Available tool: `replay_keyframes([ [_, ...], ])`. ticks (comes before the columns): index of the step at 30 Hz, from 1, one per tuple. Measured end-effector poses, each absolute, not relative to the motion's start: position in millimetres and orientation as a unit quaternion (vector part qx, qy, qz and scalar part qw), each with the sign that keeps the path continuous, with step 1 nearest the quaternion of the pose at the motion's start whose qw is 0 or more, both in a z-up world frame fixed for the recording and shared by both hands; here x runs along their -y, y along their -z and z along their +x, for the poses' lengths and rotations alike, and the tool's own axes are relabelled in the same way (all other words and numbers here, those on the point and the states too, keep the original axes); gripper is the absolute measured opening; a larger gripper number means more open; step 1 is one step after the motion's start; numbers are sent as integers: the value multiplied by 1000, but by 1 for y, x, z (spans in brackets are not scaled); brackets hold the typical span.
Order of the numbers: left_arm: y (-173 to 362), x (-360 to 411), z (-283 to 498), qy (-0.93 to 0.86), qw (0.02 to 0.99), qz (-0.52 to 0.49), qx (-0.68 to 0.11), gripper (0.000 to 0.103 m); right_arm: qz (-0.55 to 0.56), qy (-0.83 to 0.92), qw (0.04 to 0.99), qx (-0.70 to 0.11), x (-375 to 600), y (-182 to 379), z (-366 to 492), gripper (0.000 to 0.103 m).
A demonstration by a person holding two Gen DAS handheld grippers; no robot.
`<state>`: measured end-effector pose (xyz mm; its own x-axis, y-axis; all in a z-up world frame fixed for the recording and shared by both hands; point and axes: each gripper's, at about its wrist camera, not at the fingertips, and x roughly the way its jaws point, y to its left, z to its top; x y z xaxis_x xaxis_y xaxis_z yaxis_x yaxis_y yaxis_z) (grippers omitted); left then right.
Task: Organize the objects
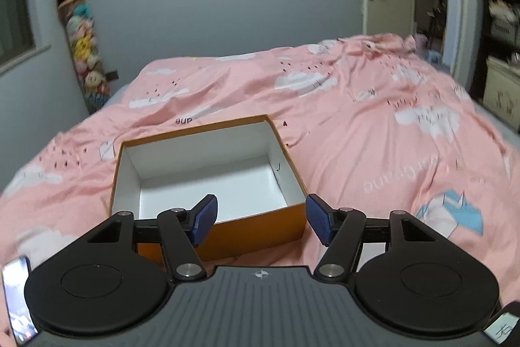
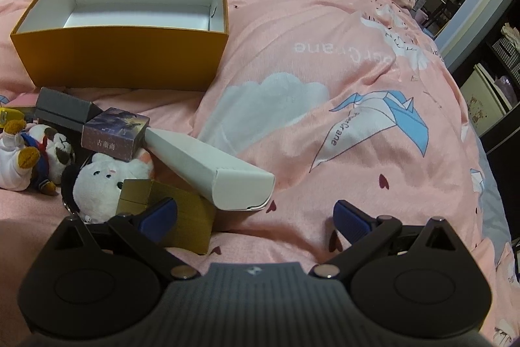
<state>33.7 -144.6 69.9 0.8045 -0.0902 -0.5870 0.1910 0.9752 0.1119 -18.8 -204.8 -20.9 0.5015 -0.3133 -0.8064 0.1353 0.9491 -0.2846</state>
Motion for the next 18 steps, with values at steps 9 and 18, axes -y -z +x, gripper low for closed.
replay_keyframes([
  [9, -66, 146, 36, 65, 947, 90, -303, 73, -91, 130, 862, -482, 206, 22, -19, 102],
  [18, -69, 141, 34, 72, 947, 79, -304, 73, -89, 129, 862, -483, 206, 21, -19, 102],
])
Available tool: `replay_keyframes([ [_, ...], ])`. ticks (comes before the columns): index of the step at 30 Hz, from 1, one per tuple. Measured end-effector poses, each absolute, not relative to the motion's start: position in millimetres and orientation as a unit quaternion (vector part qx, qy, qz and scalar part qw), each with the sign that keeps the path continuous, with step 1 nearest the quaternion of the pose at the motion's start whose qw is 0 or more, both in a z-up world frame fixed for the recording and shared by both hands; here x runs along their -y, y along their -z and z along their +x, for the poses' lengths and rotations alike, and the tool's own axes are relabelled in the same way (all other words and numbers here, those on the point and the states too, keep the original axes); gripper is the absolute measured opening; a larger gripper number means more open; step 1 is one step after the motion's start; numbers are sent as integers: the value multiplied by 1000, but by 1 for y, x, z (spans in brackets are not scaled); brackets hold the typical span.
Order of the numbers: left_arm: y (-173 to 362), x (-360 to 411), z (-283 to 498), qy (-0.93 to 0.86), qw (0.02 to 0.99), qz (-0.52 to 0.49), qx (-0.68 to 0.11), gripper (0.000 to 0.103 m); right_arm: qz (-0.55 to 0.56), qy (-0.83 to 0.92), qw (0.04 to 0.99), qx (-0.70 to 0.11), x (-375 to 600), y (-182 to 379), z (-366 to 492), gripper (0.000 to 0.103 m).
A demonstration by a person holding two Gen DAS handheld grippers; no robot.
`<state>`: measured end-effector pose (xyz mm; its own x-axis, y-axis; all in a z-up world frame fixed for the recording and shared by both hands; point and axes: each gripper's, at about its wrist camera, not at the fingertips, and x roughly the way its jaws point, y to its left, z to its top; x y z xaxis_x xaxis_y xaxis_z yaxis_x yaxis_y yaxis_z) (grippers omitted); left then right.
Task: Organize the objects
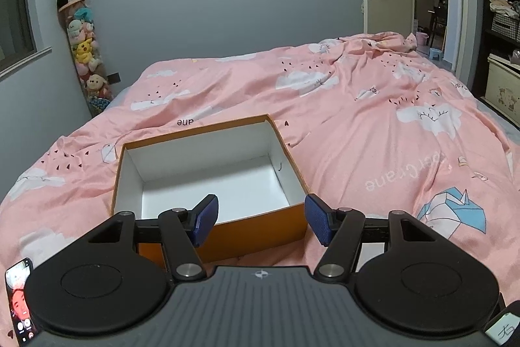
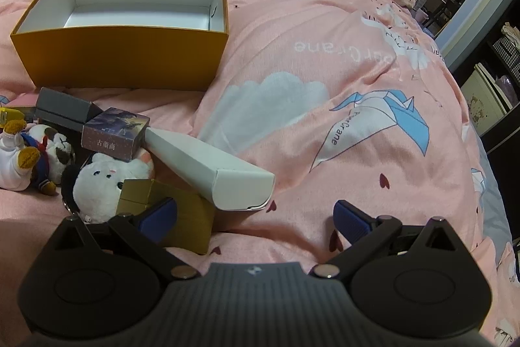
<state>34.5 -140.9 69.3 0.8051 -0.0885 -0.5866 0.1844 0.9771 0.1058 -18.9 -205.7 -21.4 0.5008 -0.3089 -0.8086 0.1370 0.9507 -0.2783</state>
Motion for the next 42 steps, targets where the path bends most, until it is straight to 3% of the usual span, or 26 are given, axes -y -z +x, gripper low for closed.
replay_keyframes([
  [11, -75, 129, 32, 80, 945, 61, -310, 73, -89, 128, 862, -483, 205, 22, -19, 102],
  [23, -80, 42, 35, 77, 933, 68, -344, 78, -36, 10, 907, -420, 219, -12, -15, 102],
  [30, -68, -17, 48, 45, 912, 55, -404, 70, 1, -104, 899, -425, 204, -27, 16, 101],
  [35, -45, -46, 62, 50, 885, 30, -461, 66, 22, -182, 874, -450, 180, -20, 41, 69],
  [42, 2, -76, 78, 41, 845, -41, -531, 66, 36, -235, 827, -509, 142, 5, 74, 50],
])
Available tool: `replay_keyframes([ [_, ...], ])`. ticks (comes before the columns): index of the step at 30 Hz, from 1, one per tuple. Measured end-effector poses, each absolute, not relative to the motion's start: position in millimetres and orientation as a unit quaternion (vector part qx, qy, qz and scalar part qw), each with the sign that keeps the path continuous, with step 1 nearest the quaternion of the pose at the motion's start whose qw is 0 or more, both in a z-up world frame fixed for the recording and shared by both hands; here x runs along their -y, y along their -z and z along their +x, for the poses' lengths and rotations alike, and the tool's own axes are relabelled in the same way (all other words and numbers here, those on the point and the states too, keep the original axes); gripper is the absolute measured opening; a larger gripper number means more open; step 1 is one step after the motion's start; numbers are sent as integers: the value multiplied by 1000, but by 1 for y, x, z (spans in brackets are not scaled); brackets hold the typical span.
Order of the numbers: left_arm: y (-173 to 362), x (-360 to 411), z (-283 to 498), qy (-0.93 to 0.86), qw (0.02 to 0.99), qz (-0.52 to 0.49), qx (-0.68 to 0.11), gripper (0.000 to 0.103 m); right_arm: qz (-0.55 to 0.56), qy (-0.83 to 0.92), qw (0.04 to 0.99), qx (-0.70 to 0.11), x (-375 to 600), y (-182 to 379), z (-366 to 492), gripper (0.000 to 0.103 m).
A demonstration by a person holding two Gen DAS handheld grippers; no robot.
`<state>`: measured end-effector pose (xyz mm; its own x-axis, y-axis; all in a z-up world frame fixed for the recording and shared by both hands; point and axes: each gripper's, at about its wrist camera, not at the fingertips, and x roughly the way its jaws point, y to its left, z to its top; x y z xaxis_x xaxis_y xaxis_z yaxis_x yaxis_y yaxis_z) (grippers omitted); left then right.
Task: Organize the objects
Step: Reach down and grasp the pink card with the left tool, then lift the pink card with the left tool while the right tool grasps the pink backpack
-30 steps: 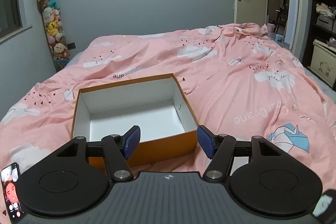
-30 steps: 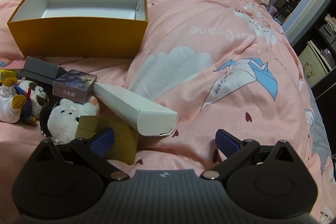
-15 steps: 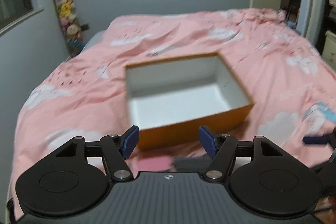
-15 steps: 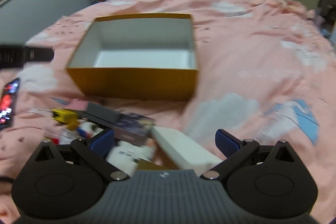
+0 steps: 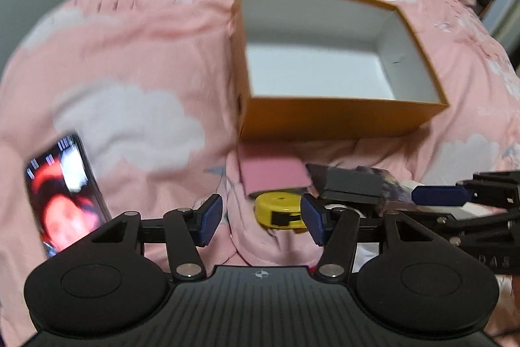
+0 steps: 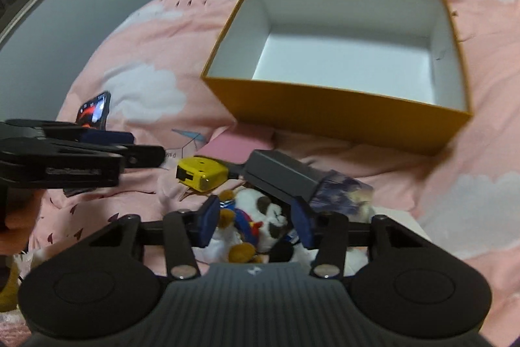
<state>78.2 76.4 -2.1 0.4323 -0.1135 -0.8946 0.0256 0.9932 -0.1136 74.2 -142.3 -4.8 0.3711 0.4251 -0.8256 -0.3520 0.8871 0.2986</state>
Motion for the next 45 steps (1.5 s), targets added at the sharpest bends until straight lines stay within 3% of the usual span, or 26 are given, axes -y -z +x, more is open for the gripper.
replay_keyframes([
  [10, 48, -100, 134, 6, 806, -125, -579, 66, 7, -245, 815, -525, 116, 20, 124, 31],
  [18, 83, -94, 163, -3, 775, -156, -613, 67, 13, -227, 808, -544, 120, 40, 153, 30],
  [26, 107, -96, 177, 19, 745, -210, -632, 76, 21, -221, 793, -567, 126, 61, 170, 31],
  [29, 109, -97, 176, 22, 741, -222, -633, 70, 24, -218, 789, -574, 132, 67, 173, 31],
  [34, 96, -108, 166, 5, 747, -240, -620, 43, 22, -220, 784, -580, 135, 62, 173, 31],
  [45, 47, -130, 122, 20, 783, -263, -564, 22, 17, -253, 773, -582, 142, 41, 163, 31],
])
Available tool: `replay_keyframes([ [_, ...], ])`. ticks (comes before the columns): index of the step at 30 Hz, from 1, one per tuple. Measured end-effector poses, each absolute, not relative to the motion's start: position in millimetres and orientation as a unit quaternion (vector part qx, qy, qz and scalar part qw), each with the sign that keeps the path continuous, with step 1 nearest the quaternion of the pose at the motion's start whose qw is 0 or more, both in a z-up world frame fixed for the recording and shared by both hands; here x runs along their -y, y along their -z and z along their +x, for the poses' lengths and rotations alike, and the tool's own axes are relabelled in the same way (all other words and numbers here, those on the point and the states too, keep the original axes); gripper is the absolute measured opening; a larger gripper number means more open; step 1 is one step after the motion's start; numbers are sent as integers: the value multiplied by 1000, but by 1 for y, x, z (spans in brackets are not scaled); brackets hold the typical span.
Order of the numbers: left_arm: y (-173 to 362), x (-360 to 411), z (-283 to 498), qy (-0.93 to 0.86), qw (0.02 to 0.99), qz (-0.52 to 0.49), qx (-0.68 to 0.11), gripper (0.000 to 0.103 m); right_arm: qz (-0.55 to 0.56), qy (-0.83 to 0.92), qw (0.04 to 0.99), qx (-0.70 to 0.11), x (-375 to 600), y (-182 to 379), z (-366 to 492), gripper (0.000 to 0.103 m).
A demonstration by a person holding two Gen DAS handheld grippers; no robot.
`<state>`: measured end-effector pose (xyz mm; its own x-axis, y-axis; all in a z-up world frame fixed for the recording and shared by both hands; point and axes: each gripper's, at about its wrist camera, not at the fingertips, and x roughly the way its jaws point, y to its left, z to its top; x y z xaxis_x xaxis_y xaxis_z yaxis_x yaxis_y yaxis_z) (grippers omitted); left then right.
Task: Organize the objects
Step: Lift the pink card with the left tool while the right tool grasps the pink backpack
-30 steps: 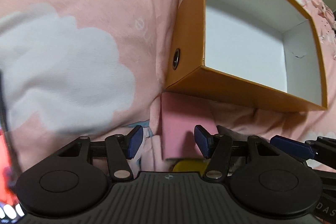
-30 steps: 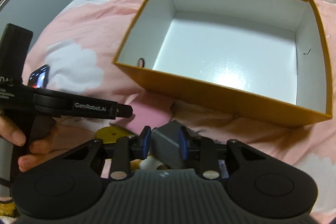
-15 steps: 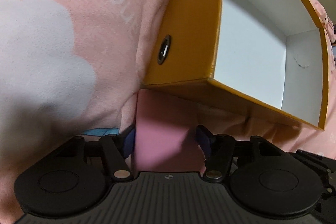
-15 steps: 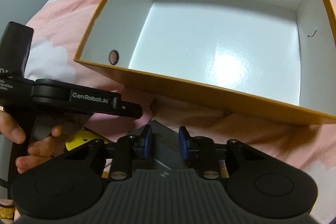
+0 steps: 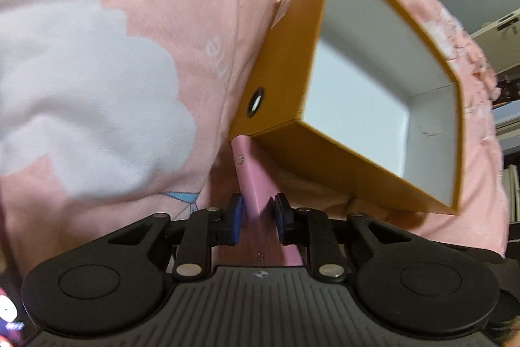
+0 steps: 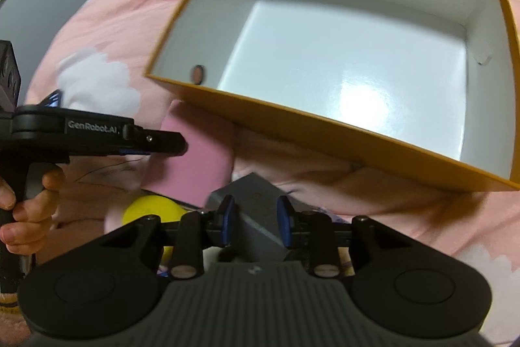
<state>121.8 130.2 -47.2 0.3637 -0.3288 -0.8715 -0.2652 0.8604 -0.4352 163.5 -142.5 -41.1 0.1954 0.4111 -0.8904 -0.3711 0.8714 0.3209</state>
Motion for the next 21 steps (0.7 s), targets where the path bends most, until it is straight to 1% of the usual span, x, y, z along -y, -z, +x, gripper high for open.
replay_keyframes([
  [4, 17, -140, 109, 25, 806, -250, -536, 19, 15, -283, 769, -573, 131, 30, 158, 31],
  [8, -5, -148, 101, 31, 822, -233, -518, 19, 14, -304, 766, -566, 114, 24, 157, 31],
  [13, -8, -149, 99, 22, 837, -204, -507, 19, 16, -339, 752, -565, 86, 19, 154, 31],
  [17, -19, -151, 94, 19, 844, -197, -499, 18, -16, -380, 740, -554, 58, 8, 140, 31],
  [21, -24, -157, 87, 17, 851, -192, -488, 18, -76, -394, 725, -560, 31, 12, 124, 31],
])
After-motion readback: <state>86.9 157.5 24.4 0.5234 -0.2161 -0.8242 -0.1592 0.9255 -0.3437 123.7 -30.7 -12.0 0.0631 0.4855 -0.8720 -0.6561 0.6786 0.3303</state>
